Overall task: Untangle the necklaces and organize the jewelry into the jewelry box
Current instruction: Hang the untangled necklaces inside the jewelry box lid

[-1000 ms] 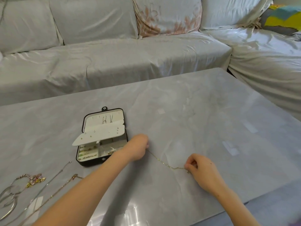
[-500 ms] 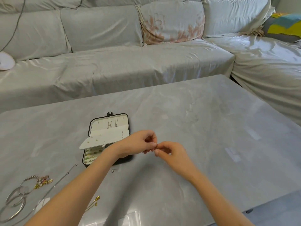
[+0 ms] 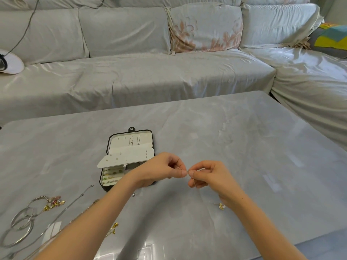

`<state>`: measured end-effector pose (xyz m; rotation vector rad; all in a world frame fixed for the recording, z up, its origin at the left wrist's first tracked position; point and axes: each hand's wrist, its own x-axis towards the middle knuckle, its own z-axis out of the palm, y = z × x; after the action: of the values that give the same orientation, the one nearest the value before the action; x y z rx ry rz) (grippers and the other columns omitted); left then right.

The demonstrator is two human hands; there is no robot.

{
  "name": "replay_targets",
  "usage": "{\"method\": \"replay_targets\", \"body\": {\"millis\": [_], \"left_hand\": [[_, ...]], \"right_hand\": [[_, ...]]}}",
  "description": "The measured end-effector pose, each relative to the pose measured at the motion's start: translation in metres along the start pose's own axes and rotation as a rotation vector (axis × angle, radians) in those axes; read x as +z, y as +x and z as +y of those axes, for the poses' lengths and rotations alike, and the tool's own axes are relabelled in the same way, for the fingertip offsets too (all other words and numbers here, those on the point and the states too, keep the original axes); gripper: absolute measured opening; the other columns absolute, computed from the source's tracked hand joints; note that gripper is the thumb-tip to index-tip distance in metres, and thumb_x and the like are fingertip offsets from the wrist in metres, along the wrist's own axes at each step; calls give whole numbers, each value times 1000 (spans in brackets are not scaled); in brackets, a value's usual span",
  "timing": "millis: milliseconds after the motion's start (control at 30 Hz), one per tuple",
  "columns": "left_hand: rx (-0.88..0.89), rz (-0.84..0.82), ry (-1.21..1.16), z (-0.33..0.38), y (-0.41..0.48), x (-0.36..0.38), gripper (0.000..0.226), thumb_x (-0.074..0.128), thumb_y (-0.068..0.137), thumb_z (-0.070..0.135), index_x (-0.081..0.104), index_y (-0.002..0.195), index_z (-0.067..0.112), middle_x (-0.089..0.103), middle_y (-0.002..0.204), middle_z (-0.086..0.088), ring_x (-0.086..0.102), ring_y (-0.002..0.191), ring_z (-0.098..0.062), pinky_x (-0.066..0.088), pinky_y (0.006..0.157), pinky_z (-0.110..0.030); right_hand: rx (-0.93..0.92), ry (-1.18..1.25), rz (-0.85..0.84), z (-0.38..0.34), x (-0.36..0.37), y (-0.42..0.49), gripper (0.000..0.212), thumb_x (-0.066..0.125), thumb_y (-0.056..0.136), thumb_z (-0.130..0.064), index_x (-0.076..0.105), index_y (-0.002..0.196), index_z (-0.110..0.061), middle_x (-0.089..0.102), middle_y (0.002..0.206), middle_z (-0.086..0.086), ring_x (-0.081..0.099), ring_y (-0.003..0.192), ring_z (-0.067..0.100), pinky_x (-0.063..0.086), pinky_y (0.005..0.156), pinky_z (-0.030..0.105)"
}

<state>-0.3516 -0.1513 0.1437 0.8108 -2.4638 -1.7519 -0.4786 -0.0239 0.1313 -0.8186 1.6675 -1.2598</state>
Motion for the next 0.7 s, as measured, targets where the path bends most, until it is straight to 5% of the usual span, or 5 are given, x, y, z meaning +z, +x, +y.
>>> {"method": "replay_targets", "body": {"millis": [367,700], "left_hand": [[-4,98,-323,0,-1,14,9,63,85,7,65,77,11,55,66,1,45,62,-11,40,60,-18],[42,80,-148,8,-6,10,5,65,85,14,65,80,14,54,68,3,48,64,-7,42,62,-17]], "right_hand": [[-22,-26,65,-13,4,-5,6,62,79,1,66,76,-2,71,69,15,66,63,18,49,59,24],[126,180,50,-17,2,-3,19,58,79,-2,64,63,-11,67,69,5,66,72,17,49,72,31]]}}
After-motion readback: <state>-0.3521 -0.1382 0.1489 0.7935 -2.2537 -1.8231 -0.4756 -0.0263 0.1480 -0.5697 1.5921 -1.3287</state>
